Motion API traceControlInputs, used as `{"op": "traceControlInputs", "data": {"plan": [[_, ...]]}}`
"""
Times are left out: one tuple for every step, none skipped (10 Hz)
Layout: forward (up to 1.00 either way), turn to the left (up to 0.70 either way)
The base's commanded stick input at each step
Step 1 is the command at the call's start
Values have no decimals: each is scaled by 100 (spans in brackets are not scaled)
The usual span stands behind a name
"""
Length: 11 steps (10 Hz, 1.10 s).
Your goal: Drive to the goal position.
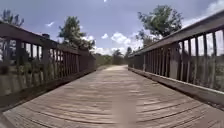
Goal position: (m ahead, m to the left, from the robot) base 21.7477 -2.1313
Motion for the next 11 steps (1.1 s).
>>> {"op": "traceControlInputs", "data": {"plan": [[50, 1], [50, 1], [50, 1], [50, 1], [50, 1], [50, 1], [50, 1], [50, 1], [50, 1], [50, 1], [50, 1]]}}
